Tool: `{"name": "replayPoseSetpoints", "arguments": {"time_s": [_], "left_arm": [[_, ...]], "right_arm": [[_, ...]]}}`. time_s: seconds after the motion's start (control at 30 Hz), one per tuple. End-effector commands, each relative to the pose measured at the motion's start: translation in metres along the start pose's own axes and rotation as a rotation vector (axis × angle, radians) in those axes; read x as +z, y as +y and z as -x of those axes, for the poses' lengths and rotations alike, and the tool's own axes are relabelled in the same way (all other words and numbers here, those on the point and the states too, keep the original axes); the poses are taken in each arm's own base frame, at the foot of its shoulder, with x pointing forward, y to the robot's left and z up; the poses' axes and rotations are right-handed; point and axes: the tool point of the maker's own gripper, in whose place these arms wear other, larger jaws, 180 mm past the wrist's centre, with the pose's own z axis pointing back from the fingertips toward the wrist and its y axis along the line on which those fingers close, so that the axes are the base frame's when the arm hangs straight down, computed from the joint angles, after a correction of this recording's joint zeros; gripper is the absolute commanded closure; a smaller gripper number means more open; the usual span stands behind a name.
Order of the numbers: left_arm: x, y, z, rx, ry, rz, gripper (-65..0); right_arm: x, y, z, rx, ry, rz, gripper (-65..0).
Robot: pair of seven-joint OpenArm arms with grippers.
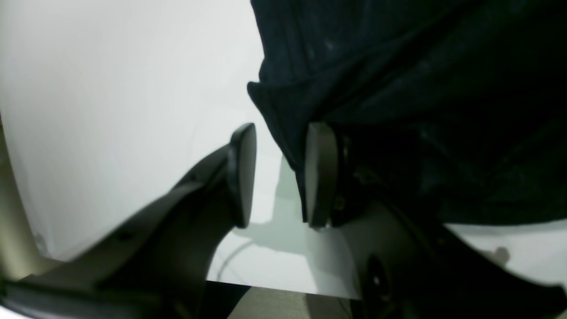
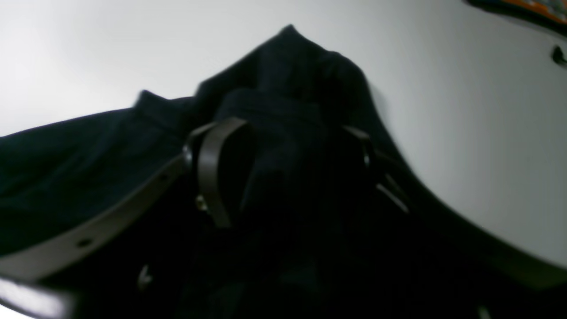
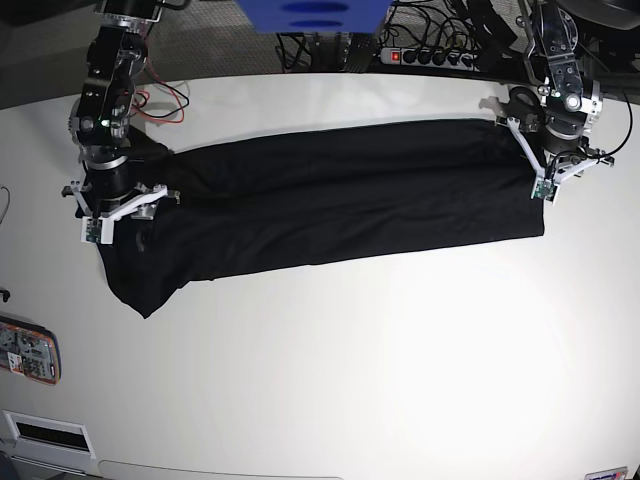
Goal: Fold the T-shirt properly
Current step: 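Lower the hem onto the collar edge and hold with both grippers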
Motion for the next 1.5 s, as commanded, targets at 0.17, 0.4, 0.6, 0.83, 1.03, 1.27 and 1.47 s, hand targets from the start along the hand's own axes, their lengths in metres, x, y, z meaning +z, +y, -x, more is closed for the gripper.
{"name": "replayPoseSetpoints", "arguments": {"time_s": [0.17,0.4,0.6,0.83,1.03,1.27,1.47], "left_arm": [[0.009,0.009,-0.021,-0.006,-0.063,-0.038,-18.6],[0.009,0.008,-0.016,-0.008,-0.051,-0.035,-18.3],[0.009,0.006,-0.018,-0.001,-0.058,-0.027,-18.3],[0.009,0.006,-0.021,0.001,-0.063,-0.027,-18.6],[0.009,0.006,-0.020,0.001,-0.062,-0.027,-18.6],[0.008,0.002,-0.010,0.008,-0.018,-0.020,-18.6],[0.009,0.000,0.001,0.013,0.046,-0.019,-18.6]], "right_arm": [[0.001,-0.001,-0.018,0.007,-0.061,-0.001,-31.3],[0.001,-0.001,-0.018,0.007,-0.060,-0.001,-31.3],[0.001,-0.001,-0.018,0.007,-0.060,-0.001,-31.3],[0.001,-0.001,-0.017,0.007,-0.058,-0.001,-31.3],[0.005,0.002,-0.030,0.019,-0.091,-0.006,-31.3],[0.013,0.004,-0.031,0.031,-0.096,-0.009,-31.3],[0.015,0.004,-0.027,0.032,-0.085,-0.009,-31.3]]}}
